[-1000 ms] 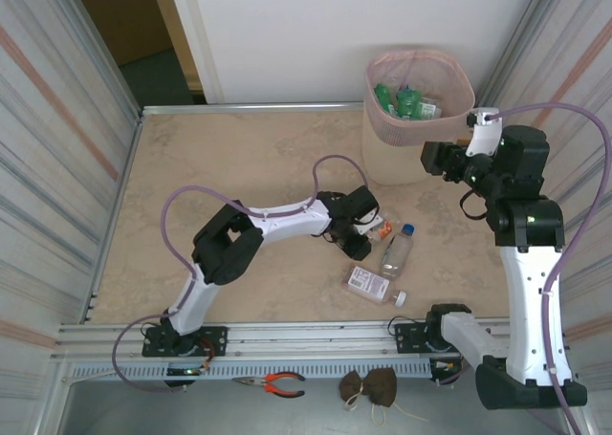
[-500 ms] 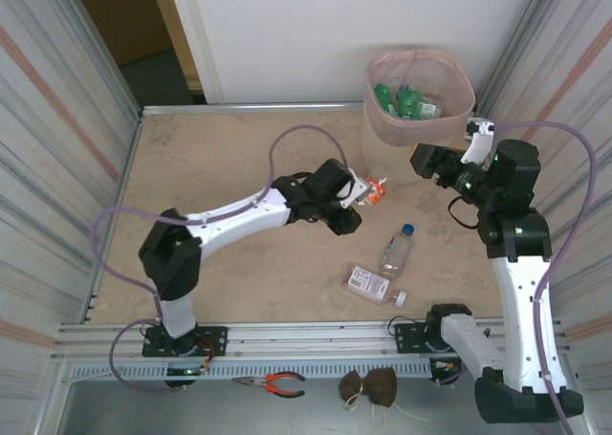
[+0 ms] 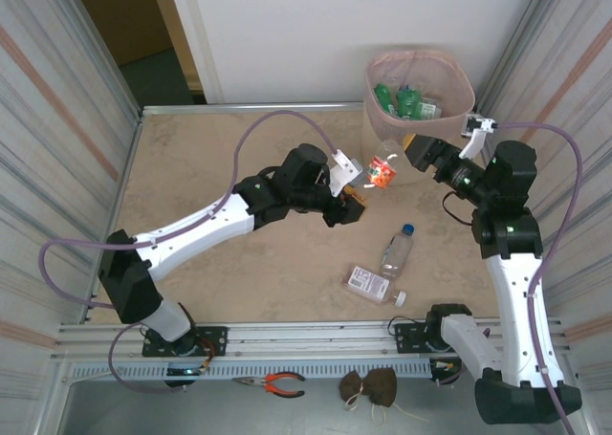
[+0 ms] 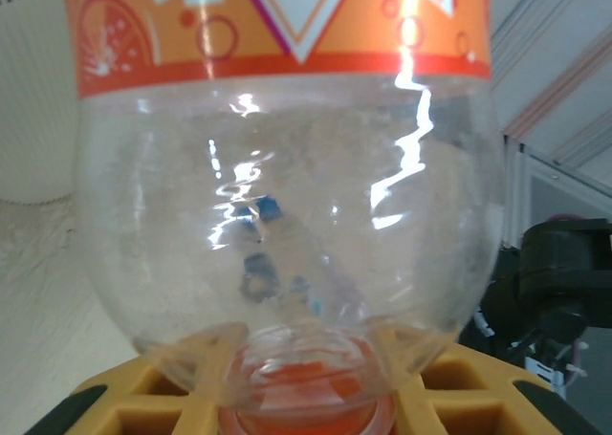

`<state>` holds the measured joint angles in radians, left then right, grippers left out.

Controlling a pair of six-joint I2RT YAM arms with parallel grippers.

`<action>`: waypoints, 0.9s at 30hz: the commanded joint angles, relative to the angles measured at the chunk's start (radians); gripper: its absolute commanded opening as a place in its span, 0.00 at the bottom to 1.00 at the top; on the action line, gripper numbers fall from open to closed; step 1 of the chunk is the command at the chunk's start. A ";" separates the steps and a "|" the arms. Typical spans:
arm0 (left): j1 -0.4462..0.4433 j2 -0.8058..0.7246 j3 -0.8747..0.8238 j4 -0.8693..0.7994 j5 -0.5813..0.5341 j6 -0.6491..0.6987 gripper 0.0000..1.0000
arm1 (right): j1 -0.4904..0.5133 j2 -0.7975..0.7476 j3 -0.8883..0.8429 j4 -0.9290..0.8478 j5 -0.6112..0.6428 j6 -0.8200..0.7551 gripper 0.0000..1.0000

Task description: Put the plastic bottles in the bin

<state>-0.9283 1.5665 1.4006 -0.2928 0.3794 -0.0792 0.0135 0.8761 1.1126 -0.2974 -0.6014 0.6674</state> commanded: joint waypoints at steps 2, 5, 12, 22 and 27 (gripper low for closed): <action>0.008 -0.039 0.042 0.012 0.047 -0.003 0.30 | 0.013 0.027 0.020 0.038 -0.058 0.044 0.82; 0.006 -0.037 0.057 0.002 0.046 -0.005 0.30 | 0.019 0.041 0.019 0.042 -0.061 0.051 0.84; 0.008 -0.018 0.087 -0.042 -0.020 -0.018 0.30 | 0.055 0.080 0.000 0.085 -0.095 0.100 0.82; 0.007 0.004 0.118 -0.069 -0.030 -0.028 0.30 | 0.104 0.088 -0.009 0.104 -0.058 0.096 0.71; 0.008 0.003 0.114 -0.059 -0.014 -0.025 0.30 | 0.109 0.093 -0.007 0.106 -0.049 0.090 0.69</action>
<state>-0.9283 1.5726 1.4849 -0.3462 0.3485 -0.0944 0.1123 0.9630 1.1069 -0.2272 -0.6525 0.7540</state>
